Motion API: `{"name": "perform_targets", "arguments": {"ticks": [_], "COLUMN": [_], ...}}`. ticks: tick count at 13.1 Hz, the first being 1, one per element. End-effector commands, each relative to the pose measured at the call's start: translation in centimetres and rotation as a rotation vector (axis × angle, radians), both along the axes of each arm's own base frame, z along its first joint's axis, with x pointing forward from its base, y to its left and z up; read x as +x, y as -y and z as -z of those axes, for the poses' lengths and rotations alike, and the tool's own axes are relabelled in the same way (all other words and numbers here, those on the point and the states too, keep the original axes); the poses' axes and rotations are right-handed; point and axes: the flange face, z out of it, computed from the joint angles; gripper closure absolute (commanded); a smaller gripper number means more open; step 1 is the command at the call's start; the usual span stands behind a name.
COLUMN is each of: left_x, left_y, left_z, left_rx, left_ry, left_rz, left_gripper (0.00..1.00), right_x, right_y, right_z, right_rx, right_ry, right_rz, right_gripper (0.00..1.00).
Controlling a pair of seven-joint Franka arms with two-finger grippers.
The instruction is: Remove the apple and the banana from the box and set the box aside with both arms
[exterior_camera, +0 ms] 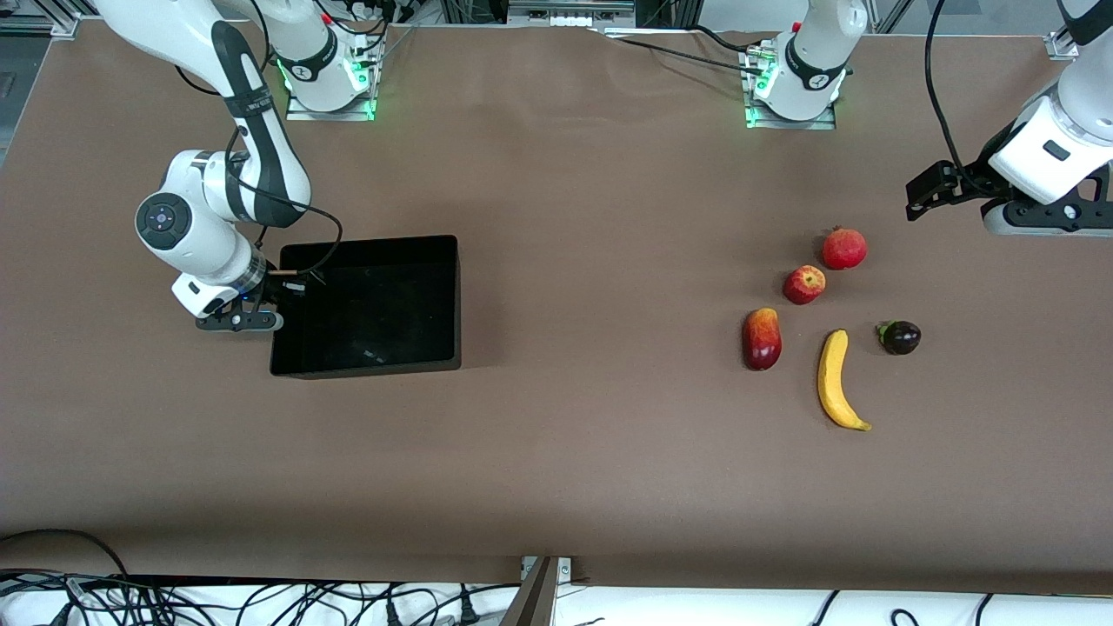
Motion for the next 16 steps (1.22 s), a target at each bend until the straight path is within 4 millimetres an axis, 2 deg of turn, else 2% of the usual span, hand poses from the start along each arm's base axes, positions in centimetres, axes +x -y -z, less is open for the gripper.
{"name": "perform_targets", "arguments": {"ticks": [1,2,3,4,5,7,10,12,14,15,16], "left_x": [0.4,0.4,0.5,0.6,0.6,0.6,0.6,0.6,0.6,0.6,0.6], "left_y": [-0.9,-1.0,-1.2,-1.4,-1.7,-2.6,-2.7,-2.5,-2.6,-2.7,-2.7], "left_z": [-0.5,-0.4,-0.3,-0.2,-0.2,-0.2,-0.2,-0.2,-0.2,-0.2,-0.2], "left_rx": [0.016,0.018,0.019,0.034,0.041,0.041,0.041,0.041,0.041,0.041,0.041], "left_ry": [-0.009,-0.010,-0.012,-0.014,-0.014,-0.014,-0.015,-0.014,-0.014,-0.015,-0.015], "left_rz": [-0.017,-0.020,-0.023,-0.021,-0.024,-0.036,-0.036,-0.034,-0.036,-0.036,-0.036], "left_gripper": [0.00,0.00,0.00,0.00,0.00,0.00,0.00,0.00,0.00,0.00,0.00], "right_x": [0.1,0.3,0.9,1.4,2.4,5.1,8.0,8.5,8.1,7.6,6.5], "right_y": [0.1,-0.2,-0.6,-1.0,-2.0,-4.4,-6.1,-6.9,-6.9,-6.7,-6.4], "right_z": [0.9,0.6,-0.3,-1.5,-3.5,-9.7,-20.4,-26.9,-30.4,-30.9,-32.8], "right_rx": [-0.005,-0.002,0.002,0.011,0.026,0.050,0.056,0.026,0.033,0.035,0.052], "right_ry": [-0.002,0.003,0.020,0.020,0.014,-0.031,-0.043,-0.039,-0.051,-0.072,-0.068], "right_rz": [0.027,0.019,0.006,-0.006,-0.017,-0.048,-0.088,-0.122,-0.122,-0.109,-0.112], "right_gripper": [1.00,0.82,0.05,0.00,0.00,0.00,0.00,0.00,0.00,0.00,0.00]}}
